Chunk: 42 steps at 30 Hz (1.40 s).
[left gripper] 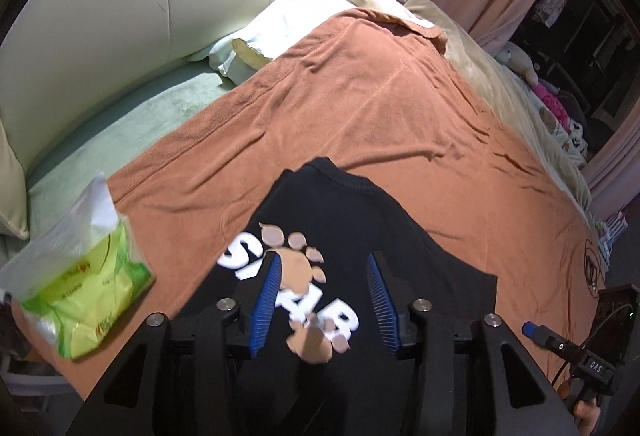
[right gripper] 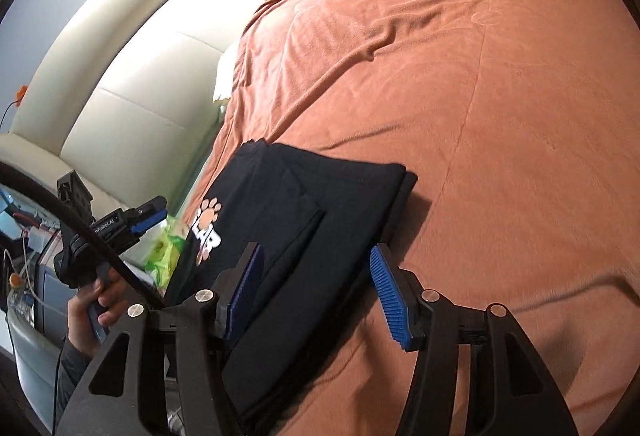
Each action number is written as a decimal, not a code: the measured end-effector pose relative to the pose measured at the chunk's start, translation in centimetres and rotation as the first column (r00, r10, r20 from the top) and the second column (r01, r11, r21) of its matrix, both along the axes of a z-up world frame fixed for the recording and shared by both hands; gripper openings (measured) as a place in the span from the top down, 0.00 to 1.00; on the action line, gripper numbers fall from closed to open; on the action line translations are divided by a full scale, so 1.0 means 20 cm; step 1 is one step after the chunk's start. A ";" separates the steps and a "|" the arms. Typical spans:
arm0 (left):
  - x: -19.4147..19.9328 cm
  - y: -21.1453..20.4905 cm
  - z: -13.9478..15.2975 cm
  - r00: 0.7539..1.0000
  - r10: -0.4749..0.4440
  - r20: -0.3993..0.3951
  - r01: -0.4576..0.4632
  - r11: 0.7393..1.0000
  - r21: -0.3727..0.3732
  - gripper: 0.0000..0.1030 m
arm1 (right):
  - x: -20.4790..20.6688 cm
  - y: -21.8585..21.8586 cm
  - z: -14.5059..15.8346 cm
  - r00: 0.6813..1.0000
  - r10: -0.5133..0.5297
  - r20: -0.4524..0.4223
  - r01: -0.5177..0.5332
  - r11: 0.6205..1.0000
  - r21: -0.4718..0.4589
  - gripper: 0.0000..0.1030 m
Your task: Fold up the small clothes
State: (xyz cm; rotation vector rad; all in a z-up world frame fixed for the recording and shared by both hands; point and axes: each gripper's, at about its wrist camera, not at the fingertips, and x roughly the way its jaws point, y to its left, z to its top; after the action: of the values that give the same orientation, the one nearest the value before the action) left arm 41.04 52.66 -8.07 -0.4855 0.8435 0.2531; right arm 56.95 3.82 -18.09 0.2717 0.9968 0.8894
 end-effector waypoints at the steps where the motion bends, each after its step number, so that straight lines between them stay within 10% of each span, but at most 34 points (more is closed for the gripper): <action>1: -0.02 -0.03 0.00 1.000 -0.002 -0.007 0.002 1.000 0.012 0.54 | -0.05 0.00 0.01 1.000 0.010 0.009 -0.010 1.000 -0.014 0.48; 21: -0.48 -0.72 0.25 0.996 -0.056 0.070 0.053 0.998 0.043 0.48 | -0.49 -0.51 0.32 0.981 0.031 0.189 -0.020 0.998 -0.063 0.16; 31: -0.73 -1.06 0.41 0.988 -0.053 0.143 0.031 0.988 0.153 0.11 | -0.75 -0.82 0.44 0.970 -0.008 0.243 0.019 0.999 -0.044 0.00; 42: -0.98 -1.38 0.53 0.973 -0.090 0.212 0.047 0.979 0.199 0.02 | -1.10 -1.14 0.57 0.941 -0.018 0.338 0.036 0.998 -0.048 0.00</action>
State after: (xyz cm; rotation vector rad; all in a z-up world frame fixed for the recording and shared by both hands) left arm 21.42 25.08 2.56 -0.2955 0.6104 0.2104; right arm 35.02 -18.97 -6.63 0.0814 0.6949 0.8486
